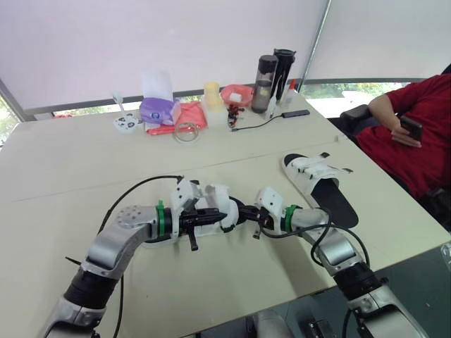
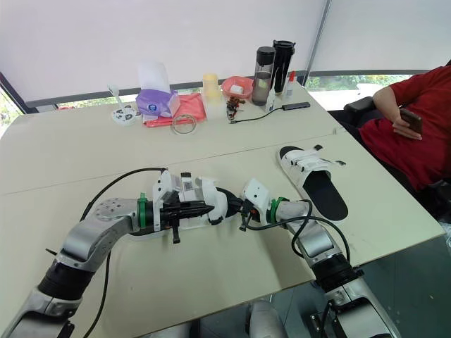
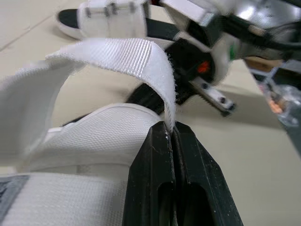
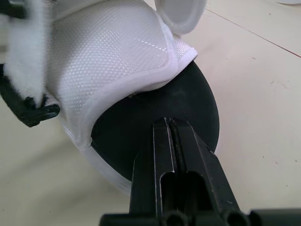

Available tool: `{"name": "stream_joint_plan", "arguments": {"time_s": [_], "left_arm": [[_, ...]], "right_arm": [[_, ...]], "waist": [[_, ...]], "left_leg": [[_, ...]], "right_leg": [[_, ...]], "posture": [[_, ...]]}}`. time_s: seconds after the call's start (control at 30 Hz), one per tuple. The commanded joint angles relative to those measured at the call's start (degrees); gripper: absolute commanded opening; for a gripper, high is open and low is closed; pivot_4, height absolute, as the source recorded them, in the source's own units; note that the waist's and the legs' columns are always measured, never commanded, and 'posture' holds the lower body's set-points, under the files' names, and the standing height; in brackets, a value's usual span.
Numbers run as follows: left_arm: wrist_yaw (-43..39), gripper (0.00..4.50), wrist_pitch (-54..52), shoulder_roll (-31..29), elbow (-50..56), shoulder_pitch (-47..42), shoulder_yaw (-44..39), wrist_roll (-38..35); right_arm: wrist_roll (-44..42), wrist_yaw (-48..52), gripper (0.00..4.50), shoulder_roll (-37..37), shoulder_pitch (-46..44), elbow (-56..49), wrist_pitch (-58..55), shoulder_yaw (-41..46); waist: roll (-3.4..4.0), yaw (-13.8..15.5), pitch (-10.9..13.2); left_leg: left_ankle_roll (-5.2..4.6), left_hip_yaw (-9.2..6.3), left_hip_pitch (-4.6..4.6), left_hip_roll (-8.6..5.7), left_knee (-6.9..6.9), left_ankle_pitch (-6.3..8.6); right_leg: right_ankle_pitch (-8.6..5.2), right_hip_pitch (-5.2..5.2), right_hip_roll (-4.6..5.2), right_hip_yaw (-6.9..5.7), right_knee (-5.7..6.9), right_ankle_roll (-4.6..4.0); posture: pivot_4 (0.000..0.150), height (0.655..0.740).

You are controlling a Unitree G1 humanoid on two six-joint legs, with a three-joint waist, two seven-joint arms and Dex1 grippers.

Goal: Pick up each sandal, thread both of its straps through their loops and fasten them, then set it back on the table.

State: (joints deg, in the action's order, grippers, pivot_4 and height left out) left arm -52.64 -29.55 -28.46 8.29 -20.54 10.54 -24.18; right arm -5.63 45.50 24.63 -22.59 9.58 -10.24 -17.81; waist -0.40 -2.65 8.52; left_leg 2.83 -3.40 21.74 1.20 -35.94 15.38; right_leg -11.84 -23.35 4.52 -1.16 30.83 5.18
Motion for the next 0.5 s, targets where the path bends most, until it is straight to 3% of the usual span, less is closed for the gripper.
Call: {"name": "stream_joint_plan", "arguments": {"time_s": [0.03,0.17,0.5], "left_arm": [[0.36,0.05,0.01,0.3,-1.07,-0.6,1.71,2.09],[-1.45,0.05,3.11,-1.66,-0.99,-0.64,3.38,5.41],[-6.42,0.05,3.31,-3.77,0.19,-0.26,3.14,3.96]], "right_arm": [[5.68,-1.21,0.0,0.59,3.35,9.58,-3.95,-3.58],[5.76,-1.23,0.0,0.54,3.49,9.46,-3.98,-3.5],[6.07,-1.19,0.0,0.01,3.16,10.13,-3.82,-3.42]], "waist": [[0.32,0.01,-0.25],[0.22,0.25,-0.27],[0.33,0.1,-0.3]], "left_leg": [[0.0,0.01,0.21,0.21,-0.01,0.0],[-0.01,0.3,0.12,0.23,-0.04,0.0],[0.16,0.36,-0.18,0.46,0.02,0.13]], "right_leg": [[0.0,0.05,0.03,-0.35,-0.35,0.0],[0.01,-0.12,0.5,-0.69,-0.12,-0.02],[0.0,-0.1,0.45,-1.17,0.11,-0.01]], "posture": [[0.15,0.74],[0.15,0.74],[0.15,0.74]]}}
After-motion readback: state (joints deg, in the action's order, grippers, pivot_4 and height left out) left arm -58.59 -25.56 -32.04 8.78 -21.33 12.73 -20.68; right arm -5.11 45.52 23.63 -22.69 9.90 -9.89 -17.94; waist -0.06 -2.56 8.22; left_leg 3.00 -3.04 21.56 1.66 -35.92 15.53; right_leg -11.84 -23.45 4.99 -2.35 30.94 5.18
